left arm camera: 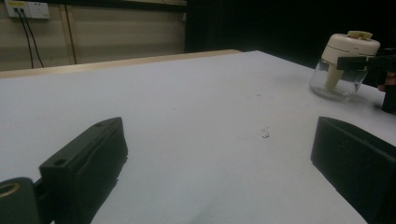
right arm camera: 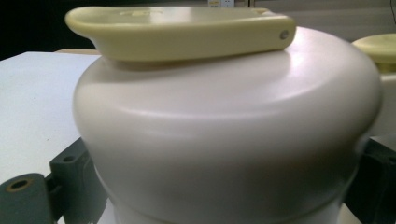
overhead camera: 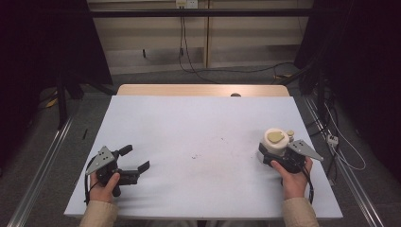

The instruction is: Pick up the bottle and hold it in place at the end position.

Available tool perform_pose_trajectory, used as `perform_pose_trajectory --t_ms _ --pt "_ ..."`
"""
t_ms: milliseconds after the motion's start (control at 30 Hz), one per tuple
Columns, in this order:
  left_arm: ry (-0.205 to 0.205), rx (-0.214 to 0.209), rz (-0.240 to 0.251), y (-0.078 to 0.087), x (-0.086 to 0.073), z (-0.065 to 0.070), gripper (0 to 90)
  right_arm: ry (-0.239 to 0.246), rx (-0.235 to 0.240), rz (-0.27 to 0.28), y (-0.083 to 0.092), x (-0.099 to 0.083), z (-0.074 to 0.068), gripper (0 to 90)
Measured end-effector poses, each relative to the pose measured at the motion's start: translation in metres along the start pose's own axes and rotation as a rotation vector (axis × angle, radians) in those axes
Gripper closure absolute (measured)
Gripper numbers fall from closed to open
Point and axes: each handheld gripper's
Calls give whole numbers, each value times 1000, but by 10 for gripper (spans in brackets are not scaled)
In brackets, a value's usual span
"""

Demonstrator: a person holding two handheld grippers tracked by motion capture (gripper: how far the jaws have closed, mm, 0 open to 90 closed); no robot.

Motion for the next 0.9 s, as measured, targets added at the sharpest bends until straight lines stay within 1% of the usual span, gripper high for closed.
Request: perform_pose_trajectory --t_ms 67,200,333,600,833,900 --pt "-9 1 -4 0 1 0 31 6 2 3 0 0 -1 68" --pt "-7 0 4 0 1 1 31 18 20 13 0 3 -5 70" --pt "-10 -1 3 -1 1 1 31 10 48 26 -2 6 -10 71" --pt "-8 -2 5 0 2 0 31 39 88 20 -12 11 -23 72" --pt "-10 1 7 0 2 0 31 31 119 31 -20 16 -32 72" --pt "-4 2 12 0 1 0 31 30 128 28 -22 17 -35 72"
Point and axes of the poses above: each handheld gripper's, and its own axes: y roughly backward along the jaws, x roughly out of its top, z roughly to its right, and after that the axes turned 10 degrees about x, right-handed
